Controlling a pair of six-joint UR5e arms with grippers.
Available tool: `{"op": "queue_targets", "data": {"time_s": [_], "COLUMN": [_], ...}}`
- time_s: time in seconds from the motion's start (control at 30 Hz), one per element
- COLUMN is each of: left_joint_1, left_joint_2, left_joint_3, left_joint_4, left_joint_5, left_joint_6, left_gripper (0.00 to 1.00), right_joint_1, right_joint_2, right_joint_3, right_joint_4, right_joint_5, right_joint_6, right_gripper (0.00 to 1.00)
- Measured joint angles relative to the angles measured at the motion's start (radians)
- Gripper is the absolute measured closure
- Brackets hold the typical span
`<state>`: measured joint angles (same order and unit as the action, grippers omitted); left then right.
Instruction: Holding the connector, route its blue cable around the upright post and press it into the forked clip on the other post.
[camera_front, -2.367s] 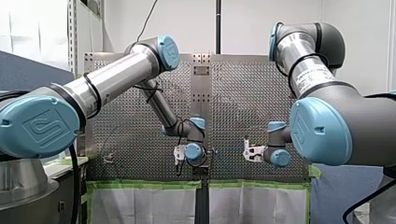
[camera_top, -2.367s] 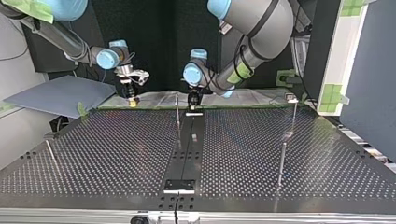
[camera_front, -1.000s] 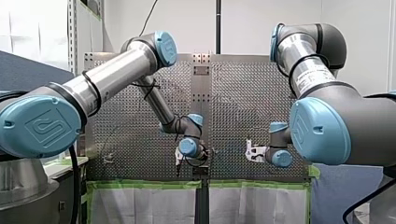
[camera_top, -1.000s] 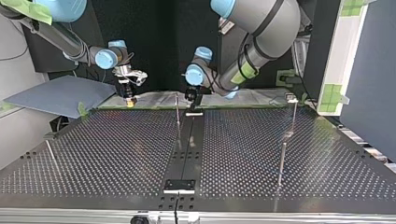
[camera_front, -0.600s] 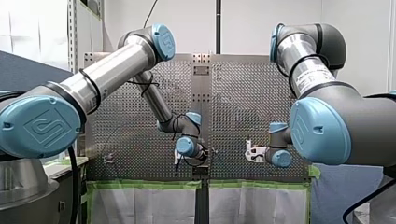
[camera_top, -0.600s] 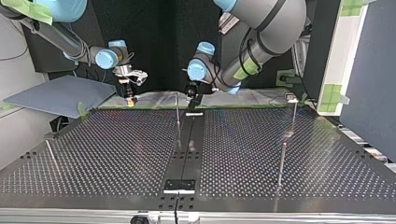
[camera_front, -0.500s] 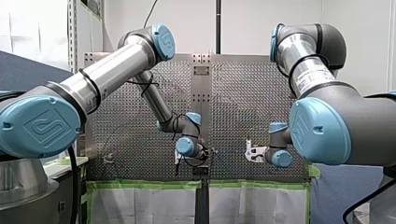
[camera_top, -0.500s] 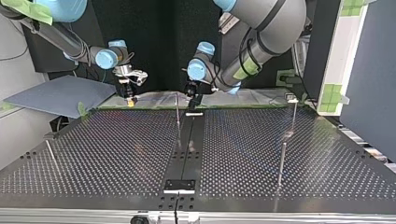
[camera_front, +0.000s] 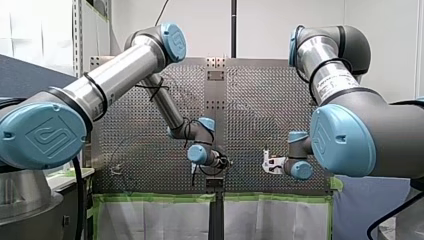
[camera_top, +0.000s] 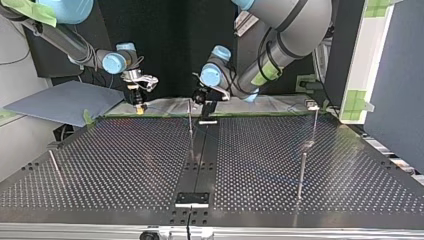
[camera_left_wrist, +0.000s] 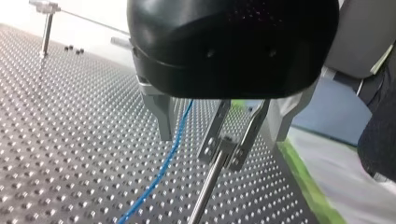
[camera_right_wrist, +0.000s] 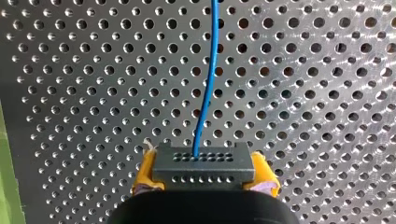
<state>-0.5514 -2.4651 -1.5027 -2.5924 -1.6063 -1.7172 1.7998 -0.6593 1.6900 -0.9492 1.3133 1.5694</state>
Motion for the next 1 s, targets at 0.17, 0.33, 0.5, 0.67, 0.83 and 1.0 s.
{"op": "queue_targets", "data": {"time_s": [0.17, 0.33, 0.5, 0.67, 0.83, 1.0], "left_joint_1": [-0.007, -0.007, -0.011, -0.025, -0.037, -0.046], "left_joint_2": [0.001, 0.003, 0.005, 0.007, 0.008, 0.008], "left_joint_3": [-0.021, -0.054, -0.084, -0.103, -0.107, -0.107], "left_joint_4": [0.010, 0.022, 0.049, 0.071, 0.077, 0.077], "left_joint_5": [0.014, 0.018, 0.019, 0.016, 0.008, -0.010], "left_joint_6": [0.001, 0.003, 0.004, 0.006, 0.015, 0.018], "left_gripper": [0.00, 0.00, 0.00, 0.00, 0.00, 0.00], "right_joint_1": [0.000, 0.000, 0.001, 0.002, 0.002, 0.002], "right_joint_2": [0.001, 0.002, 0.002, 0.004, 0.005, 0.005], "right_joint_3": [0.000, 0.000, 0.000, 0.000, 0.000, 0.000], "right_joint_4": [0.000, 0.002, 0.003, 0.004, 0.005, 0.007], "right_joint_5": [0.000, 0.001, 0.001, 0.000, 0.000, 0.000], "right_joint_6": [0.000, 0.000, 0.000, 0.000, 0.000, 0.000], "right_gripper": [1.00, 1.00, 1.00, 1.00, 1.00, 1.00]}}
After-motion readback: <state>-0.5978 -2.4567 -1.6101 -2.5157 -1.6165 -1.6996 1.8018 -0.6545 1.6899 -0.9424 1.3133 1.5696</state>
